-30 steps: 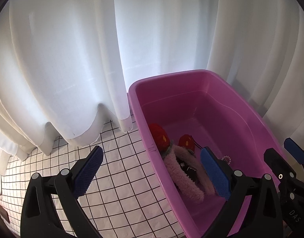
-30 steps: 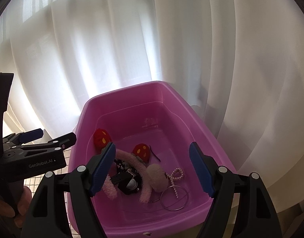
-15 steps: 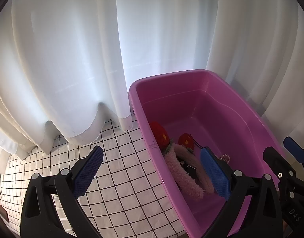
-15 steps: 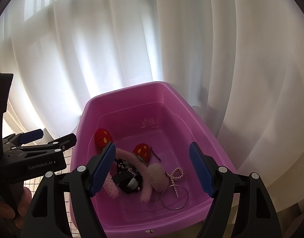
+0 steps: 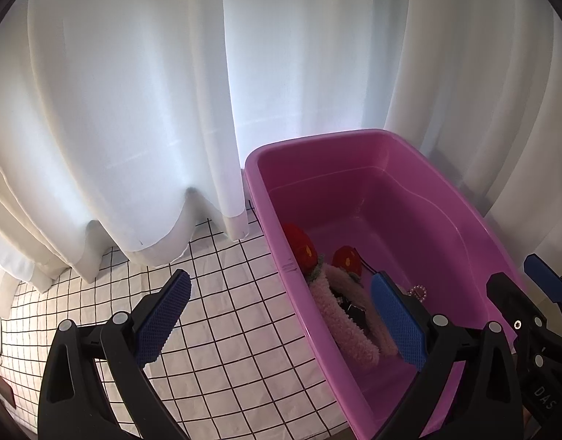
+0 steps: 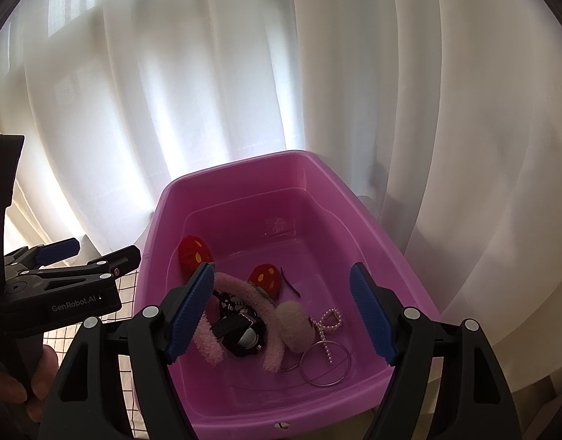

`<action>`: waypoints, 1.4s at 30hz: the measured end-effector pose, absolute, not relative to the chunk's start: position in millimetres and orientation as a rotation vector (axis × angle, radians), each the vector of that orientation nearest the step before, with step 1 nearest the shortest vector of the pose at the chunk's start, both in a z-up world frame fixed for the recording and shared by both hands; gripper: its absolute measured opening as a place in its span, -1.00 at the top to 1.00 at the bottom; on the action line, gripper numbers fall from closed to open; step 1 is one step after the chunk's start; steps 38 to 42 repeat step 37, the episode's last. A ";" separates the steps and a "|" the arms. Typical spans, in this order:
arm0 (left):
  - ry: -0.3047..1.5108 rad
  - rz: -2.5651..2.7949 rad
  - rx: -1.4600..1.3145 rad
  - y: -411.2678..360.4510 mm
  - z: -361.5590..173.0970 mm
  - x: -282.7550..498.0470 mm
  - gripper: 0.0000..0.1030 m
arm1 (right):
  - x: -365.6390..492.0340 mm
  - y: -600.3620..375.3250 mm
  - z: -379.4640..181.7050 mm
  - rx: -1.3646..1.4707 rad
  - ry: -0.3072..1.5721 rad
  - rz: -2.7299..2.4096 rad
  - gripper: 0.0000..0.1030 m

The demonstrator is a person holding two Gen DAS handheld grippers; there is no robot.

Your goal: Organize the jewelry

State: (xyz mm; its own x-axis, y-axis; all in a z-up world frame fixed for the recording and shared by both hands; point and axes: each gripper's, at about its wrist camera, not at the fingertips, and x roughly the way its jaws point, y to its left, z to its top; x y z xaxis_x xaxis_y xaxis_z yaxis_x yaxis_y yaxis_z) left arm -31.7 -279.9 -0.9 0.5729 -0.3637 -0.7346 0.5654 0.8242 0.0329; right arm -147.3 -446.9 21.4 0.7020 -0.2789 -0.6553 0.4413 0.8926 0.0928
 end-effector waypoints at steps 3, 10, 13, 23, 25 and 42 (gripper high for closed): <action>0.791 -0.552 0.277 -278.9 -0.4 -31.3 -0.87 | -146.6 -445.6 21.4 0.248 0.685 -0.403 -0.42; 0.790 -0.546 0.277 -274.8 2.7 -30.0 -0.87 | -143.8 -446.0 20.9 0.245 0.688 -0.394 -0.42; 0.790 -0.546 0.275 -273.5 2.9 -29.0 -0.87 | -142.0 -444.8 20.9 0.240 0.689 -0.389 -0.42; 0.800 -0.540 0.265 -271.9 1.2 -24.7 -0.87 | -139.4 -445.5 18.9 0.235 0.694 -0.382 -0.42; 0.795 -0.541 0.264 -271.2 0.8 -24.5 -0.87 | -139.2 -445.7 18.7 0.235 0.694 -0.381 -0.42; 0.792 -0.524 0.255 -270.6 2.3 -19.6 -0.87 | -138.9 -444.4 17.3 0.237 0.696 -0.380 -0.42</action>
